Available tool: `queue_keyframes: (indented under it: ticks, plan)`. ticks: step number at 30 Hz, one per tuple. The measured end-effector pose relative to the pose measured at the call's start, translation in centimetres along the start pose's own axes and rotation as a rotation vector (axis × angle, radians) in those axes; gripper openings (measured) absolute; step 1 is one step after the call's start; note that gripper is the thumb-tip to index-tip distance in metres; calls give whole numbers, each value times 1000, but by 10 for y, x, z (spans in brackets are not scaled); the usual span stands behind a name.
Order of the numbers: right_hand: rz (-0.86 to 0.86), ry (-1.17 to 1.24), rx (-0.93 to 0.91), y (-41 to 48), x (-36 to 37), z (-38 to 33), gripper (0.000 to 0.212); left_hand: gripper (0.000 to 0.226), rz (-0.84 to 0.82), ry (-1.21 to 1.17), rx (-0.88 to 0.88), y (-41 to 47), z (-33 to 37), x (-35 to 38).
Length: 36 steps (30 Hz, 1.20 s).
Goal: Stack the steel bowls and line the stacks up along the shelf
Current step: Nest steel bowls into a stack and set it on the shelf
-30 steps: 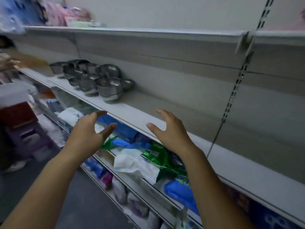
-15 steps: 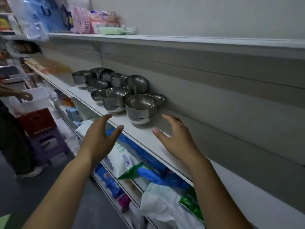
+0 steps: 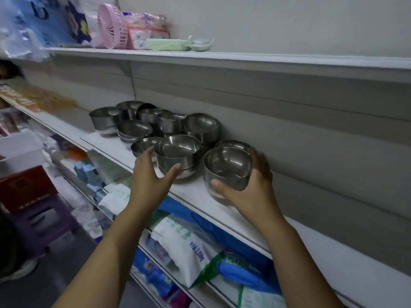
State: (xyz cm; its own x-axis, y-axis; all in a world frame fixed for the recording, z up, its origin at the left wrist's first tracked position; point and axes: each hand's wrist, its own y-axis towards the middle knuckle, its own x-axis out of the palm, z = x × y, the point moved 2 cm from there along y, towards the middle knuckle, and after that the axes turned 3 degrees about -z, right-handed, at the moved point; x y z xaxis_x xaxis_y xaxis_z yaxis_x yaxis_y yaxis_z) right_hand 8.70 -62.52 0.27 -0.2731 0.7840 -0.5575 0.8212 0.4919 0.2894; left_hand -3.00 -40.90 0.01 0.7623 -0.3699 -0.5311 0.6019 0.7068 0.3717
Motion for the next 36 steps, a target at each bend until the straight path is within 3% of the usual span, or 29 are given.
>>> queue_keyframes:
  ticks: [6,10,16,22,23,26,31,36]
  plan:
    - [221,-80,107,8,27,-15,127,92,-208,-213,69,46,-32,13]
    - [313,-74,196,10,37,-20,139,90,-182,-338,141,59,-42,22]
    - [400,32,254,4,47,-29,130,90,-162,-428,150,67,-50,27]
    - [548,286,241,5,50,-38,107,83,-210,-596,201,72,-35,4]
    - [581,319,234,4,49,-40,113,83,-223,-622,214,72,-32,0]
    - [679,379,208,-2,41,-49,124,85,-301,-705,262,71,-20,-9]
    - [859,389,137,-26,13,-55,113,90,-500,-747,371,45,7,-10]
    - [1008,368,135,-61,-20,-51,113,96,-697,-812,389,16,27,17]
